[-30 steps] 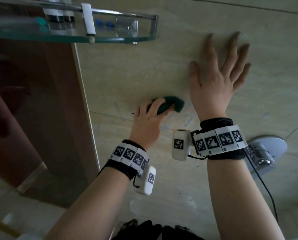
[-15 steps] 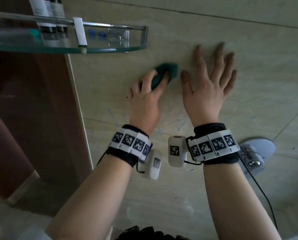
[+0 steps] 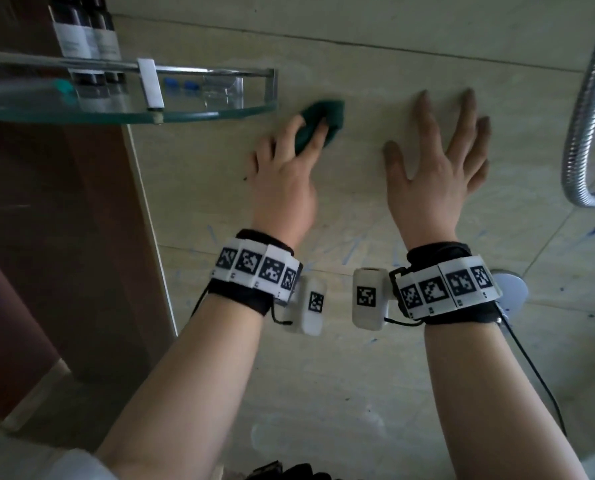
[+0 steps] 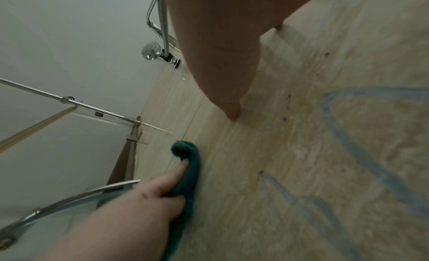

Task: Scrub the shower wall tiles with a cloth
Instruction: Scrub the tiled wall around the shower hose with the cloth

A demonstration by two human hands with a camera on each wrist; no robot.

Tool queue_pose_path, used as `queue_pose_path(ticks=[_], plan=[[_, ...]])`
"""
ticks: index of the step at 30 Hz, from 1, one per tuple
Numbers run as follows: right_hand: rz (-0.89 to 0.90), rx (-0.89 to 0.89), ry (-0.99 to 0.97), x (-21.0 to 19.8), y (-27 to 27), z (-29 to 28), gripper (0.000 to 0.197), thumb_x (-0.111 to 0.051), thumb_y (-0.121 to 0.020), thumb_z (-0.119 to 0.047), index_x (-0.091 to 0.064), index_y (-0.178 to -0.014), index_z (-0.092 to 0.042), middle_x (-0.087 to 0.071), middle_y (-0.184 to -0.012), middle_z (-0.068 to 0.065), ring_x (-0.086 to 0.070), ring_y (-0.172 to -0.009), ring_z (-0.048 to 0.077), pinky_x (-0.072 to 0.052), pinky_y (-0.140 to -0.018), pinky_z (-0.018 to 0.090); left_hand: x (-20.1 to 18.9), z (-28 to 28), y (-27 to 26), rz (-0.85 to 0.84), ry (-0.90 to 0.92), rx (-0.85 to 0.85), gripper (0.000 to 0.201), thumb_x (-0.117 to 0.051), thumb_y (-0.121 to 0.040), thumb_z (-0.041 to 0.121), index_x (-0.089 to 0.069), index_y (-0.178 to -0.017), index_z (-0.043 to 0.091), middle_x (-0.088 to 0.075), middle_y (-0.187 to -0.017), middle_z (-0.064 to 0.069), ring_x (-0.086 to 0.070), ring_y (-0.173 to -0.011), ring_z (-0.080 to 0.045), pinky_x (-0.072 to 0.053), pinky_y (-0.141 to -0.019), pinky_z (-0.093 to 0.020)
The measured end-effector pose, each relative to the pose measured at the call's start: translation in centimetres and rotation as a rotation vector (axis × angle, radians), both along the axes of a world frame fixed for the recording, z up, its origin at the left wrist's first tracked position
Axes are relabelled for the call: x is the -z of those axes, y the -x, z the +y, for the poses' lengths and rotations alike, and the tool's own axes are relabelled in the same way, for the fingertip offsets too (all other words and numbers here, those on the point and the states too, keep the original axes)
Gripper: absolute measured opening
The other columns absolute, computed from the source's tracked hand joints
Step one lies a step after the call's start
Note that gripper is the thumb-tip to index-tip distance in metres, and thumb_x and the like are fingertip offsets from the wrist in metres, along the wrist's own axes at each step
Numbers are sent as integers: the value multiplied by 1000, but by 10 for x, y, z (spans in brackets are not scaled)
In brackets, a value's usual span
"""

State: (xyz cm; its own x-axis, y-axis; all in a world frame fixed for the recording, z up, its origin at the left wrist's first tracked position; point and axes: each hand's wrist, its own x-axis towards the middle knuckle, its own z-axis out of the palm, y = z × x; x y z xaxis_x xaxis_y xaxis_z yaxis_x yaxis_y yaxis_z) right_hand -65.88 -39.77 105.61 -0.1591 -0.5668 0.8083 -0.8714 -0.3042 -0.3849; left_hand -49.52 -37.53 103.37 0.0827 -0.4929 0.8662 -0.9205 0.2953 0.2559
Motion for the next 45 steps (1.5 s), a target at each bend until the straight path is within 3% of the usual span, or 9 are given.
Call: queue_pose_path(ticks=[4,10,13,19,25,29,35,40,45], plan=[[30,19,4,5,7,-2,57,-42,-95,-51,-24,-148,-42,-5,-161,0,-1,-147,28,-4,-114,43,-6,-7,12,15,48,1,67,-50,-77,-12,-55,-135,21,-46,-141,-13,-42,-116,-40,-38,-95,-53],[38,16,24,8,7,-5,57,-41,-96,-50,-24,-149,-39,-6,-161,3,-2,-147,30,-5,-116,46,88,-11,35,-243,37,39,60,-48,-72,-3,-66,-121,26,-40,-128,-3,-37,-104,-28,-45,-81,-44],[51,24,7,8,9,-3,57,-40,-96,-51,-23,-149,-40,-6,-161,2,-2,-147,29,-5,-116,45,106,-5,30,-335,-5,38,58,-45,-75,1,-65,-123,27,-38,-128,1,-39,-103,-26,-35,-84,-40],[85,43,-16,6,22,1,60,-42,-94,-57,-23,-149,-42,-6,-161,-2,-3,-147,27,-6,-116,44,29,-2,29,-86,-20,11,68,-44,-72,-10,-58,-132,21,-50,-135,-12,-45,-108,-35,-39,-87,-48],[72,59,-3,-2,42,1,64,-47,-90,-59,-26,-148,-42,-8,-160,-1,-5,-146,30,-8,-115,46,-13,-7,49,-39,-24,27,68,-51,-82,-10,-47,-141,25,-40,-147,-9,-40,-122,-38,-33,-100,-50],[55,71,17,4,48,-3,62,-44,-92,-59,-25,-148,-40,-9,-160,-1,-5,-146,28,-7,-115,45,30,-16,61,-154,61,95,65,-46,-74,-10,-62,-128,23,-52,-133,-10,-39,-108,-32,-42,-84,-48],[40,97,7,10,56,-4,61,-43,-93,-58,-23,-149,-41,-8,-160,-3,-6,-146,25,-8,-116,46,106,-8,59,-389,-67,85,64,-31,-74,6,-65,-122,30,-39,-128,2,-39,-103,-27,-29,-79,-39],[51,101,-34,9,65,3,62,-44,-93,-59,-22,-149,-43,-6,-161,-3,-5,-146,23,-5,-115,41,62,-2,59,-238,-18,65,63,-46,-70,-5,-66,-121,26,-56,-127,-7,-41,-100,-28,-38,-77,-40],[38,86,15,5,87,-4,63,-42,-91,-61,-23,-148,-42,-10,-160,-2,-10,-147,27,-16,-116,48,-23,-3,74,-68,-52,61,66,-53,-80,-9,-53,-136,25,-43,-144,-9,-43,-119,-39,-32,-97,-52]])
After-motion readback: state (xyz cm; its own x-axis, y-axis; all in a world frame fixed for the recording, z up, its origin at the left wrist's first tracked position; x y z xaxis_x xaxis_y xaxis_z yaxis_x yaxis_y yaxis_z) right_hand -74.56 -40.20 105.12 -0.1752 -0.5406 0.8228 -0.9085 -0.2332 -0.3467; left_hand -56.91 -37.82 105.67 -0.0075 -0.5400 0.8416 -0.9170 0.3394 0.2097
